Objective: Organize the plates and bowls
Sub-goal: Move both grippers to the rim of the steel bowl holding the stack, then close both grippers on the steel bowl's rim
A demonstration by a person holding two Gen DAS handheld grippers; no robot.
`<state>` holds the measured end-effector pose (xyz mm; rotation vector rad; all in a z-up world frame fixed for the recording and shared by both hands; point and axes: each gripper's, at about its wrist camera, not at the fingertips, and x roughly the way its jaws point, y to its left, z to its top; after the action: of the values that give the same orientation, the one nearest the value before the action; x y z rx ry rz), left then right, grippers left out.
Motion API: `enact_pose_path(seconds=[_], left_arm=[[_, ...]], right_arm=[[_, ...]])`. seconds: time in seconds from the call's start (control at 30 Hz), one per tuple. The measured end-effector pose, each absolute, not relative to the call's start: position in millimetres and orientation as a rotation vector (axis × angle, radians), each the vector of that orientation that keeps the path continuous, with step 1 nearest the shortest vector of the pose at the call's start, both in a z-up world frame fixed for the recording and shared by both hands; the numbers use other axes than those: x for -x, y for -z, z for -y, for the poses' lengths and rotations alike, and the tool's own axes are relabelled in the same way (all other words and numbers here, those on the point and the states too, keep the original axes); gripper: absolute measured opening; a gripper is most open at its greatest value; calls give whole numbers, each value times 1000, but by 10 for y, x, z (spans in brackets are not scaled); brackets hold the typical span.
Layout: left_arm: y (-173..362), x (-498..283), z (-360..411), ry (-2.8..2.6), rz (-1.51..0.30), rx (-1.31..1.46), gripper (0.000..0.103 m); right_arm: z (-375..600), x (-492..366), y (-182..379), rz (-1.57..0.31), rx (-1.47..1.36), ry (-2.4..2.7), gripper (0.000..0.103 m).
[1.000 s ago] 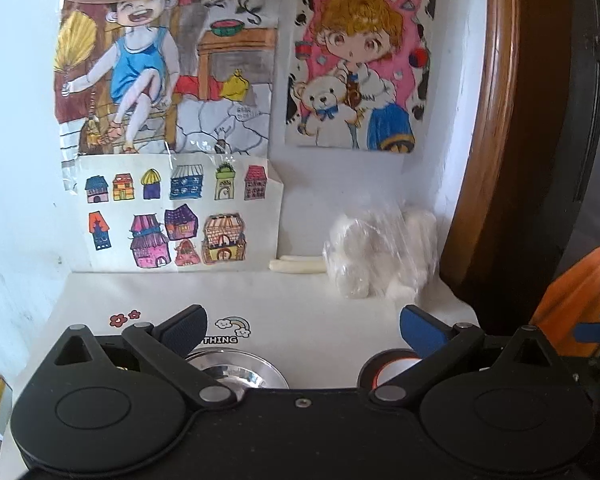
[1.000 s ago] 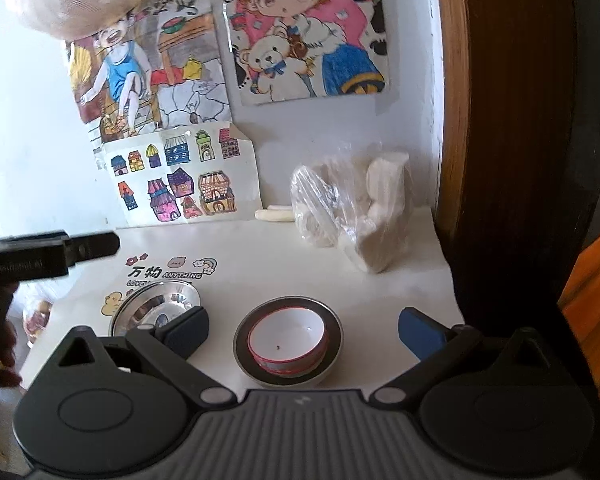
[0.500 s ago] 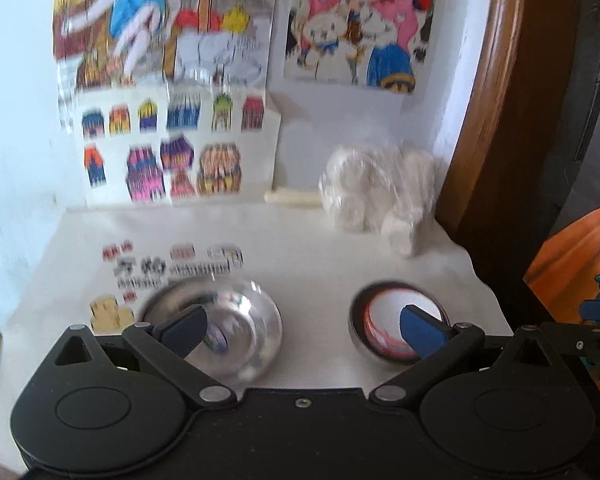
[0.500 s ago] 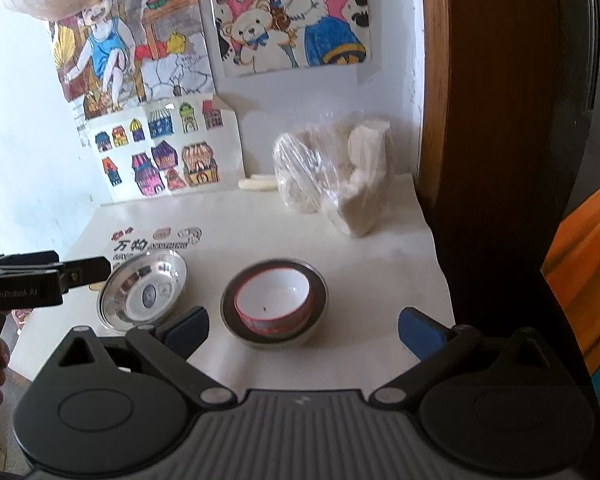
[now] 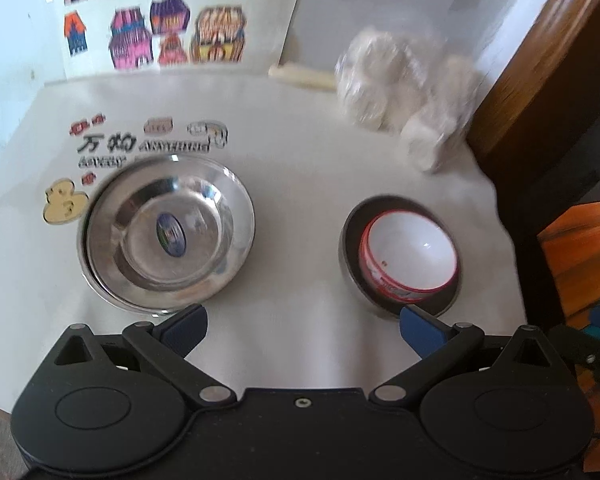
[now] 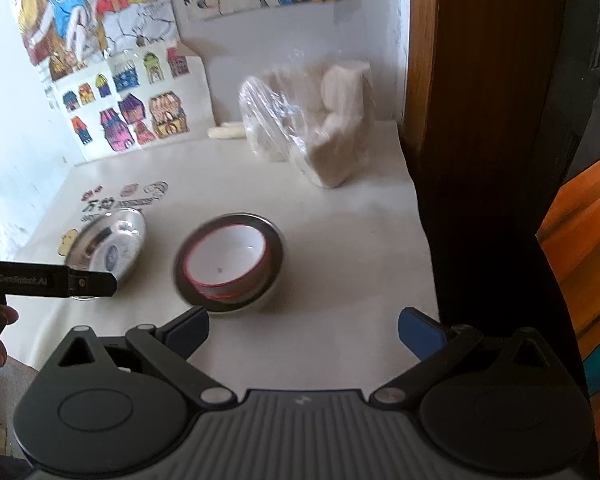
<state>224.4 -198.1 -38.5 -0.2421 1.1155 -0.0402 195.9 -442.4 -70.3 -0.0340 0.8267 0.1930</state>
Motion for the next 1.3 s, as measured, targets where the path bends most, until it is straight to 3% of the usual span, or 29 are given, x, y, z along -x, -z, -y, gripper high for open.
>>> enact_pose_path(seconds=[1.3], left_arm=[[1010, -2837, 2187, -182, -1314, 357, 102]], right_arm=[[4463, -3248, 1133, -1031, 186, -379, 103]])
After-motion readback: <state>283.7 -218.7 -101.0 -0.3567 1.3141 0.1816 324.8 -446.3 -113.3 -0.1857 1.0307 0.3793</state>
